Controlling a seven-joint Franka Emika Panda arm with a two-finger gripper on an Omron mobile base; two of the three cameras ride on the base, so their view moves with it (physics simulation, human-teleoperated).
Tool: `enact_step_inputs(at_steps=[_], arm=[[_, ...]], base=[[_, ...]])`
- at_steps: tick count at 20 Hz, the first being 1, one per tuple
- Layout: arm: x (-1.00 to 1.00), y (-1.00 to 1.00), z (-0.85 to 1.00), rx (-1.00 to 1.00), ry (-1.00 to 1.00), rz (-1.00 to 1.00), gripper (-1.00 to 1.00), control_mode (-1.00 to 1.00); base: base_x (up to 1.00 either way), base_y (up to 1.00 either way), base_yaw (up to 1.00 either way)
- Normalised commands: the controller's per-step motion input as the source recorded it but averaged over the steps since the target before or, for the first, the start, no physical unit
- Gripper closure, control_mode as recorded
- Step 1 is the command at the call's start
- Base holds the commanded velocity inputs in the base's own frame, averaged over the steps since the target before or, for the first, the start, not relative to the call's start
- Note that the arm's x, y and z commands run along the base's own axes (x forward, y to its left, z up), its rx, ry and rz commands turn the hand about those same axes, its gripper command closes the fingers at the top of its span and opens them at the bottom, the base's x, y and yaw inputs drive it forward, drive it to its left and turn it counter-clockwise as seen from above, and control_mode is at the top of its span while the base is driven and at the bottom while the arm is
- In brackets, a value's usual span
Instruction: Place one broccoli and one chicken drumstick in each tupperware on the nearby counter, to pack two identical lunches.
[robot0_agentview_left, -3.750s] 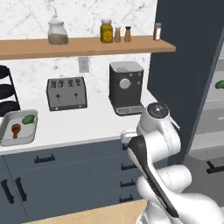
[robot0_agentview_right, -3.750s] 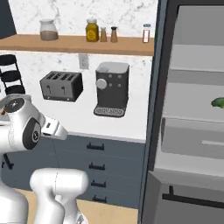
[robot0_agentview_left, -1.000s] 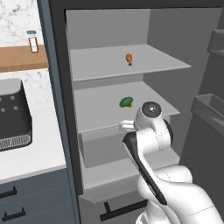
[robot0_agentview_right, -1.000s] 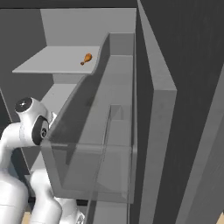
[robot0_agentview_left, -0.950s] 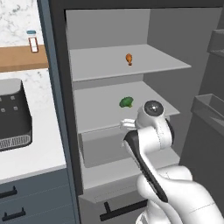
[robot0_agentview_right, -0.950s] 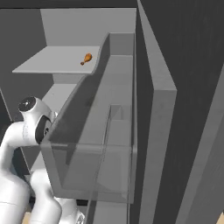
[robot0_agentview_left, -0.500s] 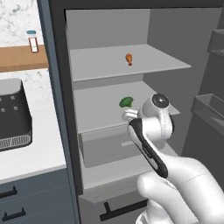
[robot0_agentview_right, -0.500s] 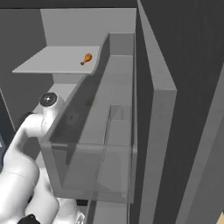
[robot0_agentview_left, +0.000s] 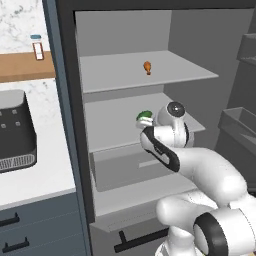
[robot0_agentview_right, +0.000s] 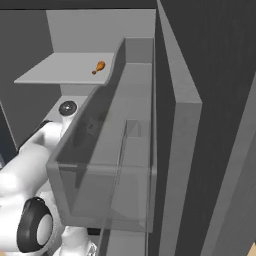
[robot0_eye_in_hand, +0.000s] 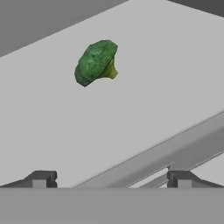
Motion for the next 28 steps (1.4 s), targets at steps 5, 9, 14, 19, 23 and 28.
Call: enact_step_inputs(at_steps=[5, 9, 14, 19, 23, 28], arm=[[0.67, -0.01, 0.00, 0.00, -0.02, 0.00, -1.00, -1.00], [0.62, 0.00, 0.00, 0.00, -0.02, 0.00, -1.00, -1.00], [0.60, 0.00, 0.00, 0.00, -0.02, 0.00, -1.00, -1.00], [0.55, 0.00, -0.06, 0.00, 0.00, 0.00, -1.00, -1.00], [0.49, 0.00, -0.19, 0.00, 0.00, 0.00, -1.00, -1.00], [0.49, 0.00, -0.27, 0.00, 0.00, 0.00, -1.00, -1.00]], base=[[0.00, 0.00, 0.00], [0.00, 0.00, 0.00], [0.00, 0.00, 0.00], [0.00, 0.00, 0.00], [0.00, 0.00, 0.00], [0.00, 0.00, 0.00]])
